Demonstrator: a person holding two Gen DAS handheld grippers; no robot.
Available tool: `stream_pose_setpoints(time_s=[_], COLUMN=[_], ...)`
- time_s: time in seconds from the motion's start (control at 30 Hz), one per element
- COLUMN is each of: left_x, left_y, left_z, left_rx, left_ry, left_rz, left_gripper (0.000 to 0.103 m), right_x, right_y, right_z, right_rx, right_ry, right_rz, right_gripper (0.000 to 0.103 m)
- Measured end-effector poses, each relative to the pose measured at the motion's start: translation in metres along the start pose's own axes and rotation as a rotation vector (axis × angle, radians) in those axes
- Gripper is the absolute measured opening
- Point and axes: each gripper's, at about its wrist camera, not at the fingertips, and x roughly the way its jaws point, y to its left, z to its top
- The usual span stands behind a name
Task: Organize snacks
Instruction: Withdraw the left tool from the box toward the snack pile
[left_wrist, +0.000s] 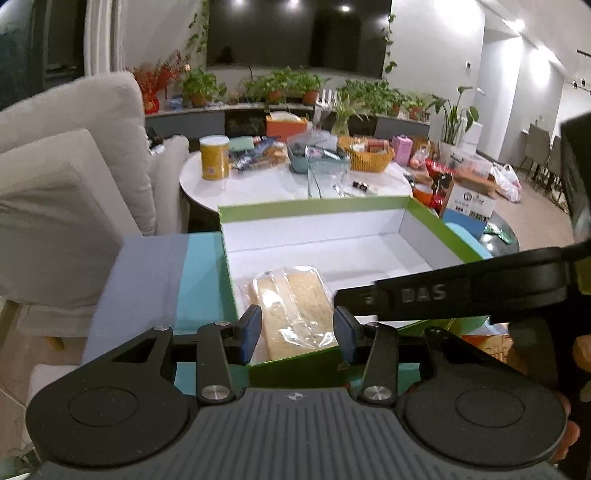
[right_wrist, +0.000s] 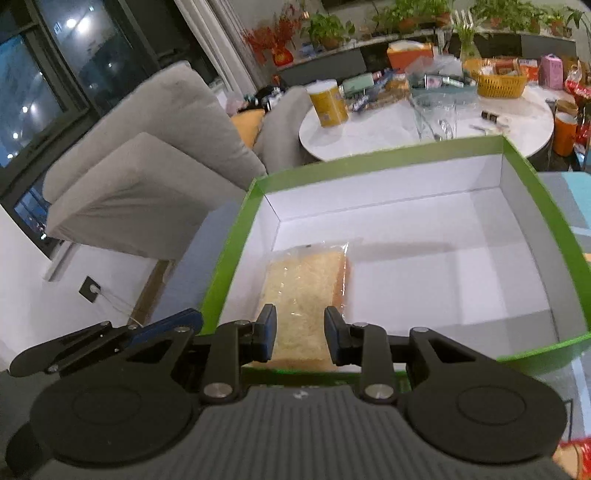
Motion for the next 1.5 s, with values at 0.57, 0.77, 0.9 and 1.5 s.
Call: stream_pose_setpoints(time_s=[0.57, 0.77, 0.9, 1.5], left_x=[-0.076, -0.088, -0.094, -0.091], left_y=[0.001, -0.018, -0.029, -0.047], left_z=[-0.039, -0.048, -0.054, -0.071], left_rx=[-0.047, -0.011, 0.003, 0.038], left_ry=[-0.022, -0.017, -0.008, 0.049], left_rz=[-0.008, -0.042, -0.075, -0.085], left_gripper=[0.045, 0.046, 0.047, 0.050], right_x=[-0.077, -0.089, -0.088, -0.098], right_y=[0.011, -0.004, -0.019, -0.033], right_z=[-0.046, -0.055, -0.063, -0.100], right_rx=[-0.016, 0.025, 0.072, 0.155], right_ry=[-0.099, -0.124, -0.105, -0.049], right_rz=[0.024, -0.062, -0.121, 0.023], right_gripper=[0.036, 0.036, 0.036, 0.038])
